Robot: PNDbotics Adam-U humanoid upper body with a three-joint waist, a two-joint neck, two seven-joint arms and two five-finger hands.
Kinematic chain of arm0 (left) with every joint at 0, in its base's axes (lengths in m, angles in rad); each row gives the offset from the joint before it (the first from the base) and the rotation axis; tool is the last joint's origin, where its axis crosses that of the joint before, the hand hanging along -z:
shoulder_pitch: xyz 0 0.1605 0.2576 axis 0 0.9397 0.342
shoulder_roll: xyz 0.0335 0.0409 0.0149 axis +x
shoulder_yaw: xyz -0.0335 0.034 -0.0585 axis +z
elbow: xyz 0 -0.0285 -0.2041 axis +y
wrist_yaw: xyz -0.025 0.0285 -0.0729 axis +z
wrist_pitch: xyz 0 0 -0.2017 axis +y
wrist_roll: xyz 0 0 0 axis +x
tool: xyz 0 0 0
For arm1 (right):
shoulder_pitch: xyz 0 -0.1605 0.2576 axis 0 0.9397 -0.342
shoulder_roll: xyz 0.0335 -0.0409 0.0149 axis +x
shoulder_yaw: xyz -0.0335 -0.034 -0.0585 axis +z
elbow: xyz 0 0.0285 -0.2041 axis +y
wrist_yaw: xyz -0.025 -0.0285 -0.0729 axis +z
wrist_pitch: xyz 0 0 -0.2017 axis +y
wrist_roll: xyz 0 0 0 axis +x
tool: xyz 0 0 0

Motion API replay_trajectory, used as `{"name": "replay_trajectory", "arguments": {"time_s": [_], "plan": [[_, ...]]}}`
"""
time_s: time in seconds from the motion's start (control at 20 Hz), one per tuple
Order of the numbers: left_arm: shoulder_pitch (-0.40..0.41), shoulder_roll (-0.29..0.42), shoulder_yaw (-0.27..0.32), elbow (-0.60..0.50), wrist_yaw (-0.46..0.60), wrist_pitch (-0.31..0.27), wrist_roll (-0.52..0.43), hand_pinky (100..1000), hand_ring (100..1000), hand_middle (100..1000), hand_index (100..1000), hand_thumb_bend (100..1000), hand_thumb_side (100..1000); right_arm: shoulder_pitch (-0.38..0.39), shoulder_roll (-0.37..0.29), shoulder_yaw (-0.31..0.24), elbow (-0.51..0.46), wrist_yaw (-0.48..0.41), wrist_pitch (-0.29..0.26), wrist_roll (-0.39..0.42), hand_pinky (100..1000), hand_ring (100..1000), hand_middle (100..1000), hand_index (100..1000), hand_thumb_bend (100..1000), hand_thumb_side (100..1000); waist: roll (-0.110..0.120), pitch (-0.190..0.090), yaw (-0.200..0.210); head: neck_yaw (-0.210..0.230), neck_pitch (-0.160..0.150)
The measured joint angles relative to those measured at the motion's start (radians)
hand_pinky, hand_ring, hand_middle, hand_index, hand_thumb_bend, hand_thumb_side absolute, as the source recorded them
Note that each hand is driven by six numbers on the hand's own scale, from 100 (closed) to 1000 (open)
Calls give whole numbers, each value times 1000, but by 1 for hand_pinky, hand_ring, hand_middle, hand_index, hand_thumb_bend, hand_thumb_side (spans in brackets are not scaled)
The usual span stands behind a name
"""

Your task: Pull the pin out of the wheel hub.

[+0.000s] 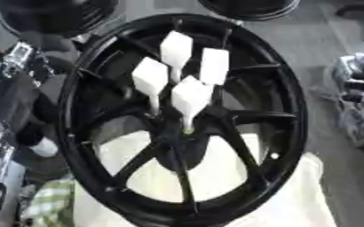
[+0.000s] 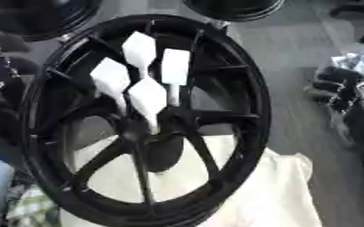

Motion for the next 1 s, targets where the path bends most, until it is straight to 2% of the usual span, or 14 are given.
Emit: {"name": "replay_trajectory", "arguments": {"time_s": [0.4,0.65,0.85,1.0], "plan": [[-1,0,0,0,0,0,0,739,621,681,765,100,762,3,0,0,0,2,0,0,719,792,758,821,100,763,0,0,-3,-4,0],[-32,0,0,-11,7,-6,-1,742,629,697,779,100,679,3,0,-3,0,3,-4,-4,719,792,758,821,100,761,2,0,-18,-23,-3],[-114,36,0,-34,25,-26,-17,747,641,716,790,100,579,9,0,-10,0,3,-7,-12,719,792,759,821,100,764,4,0,-22,-41,-3],[-211,93,-12,-52,41,-59,-45,754,650,725,796,100,567,16,0,-13,0,8,-7,-15,719,792,760,821,100,764,9,0,-22,-54,-3]]}}
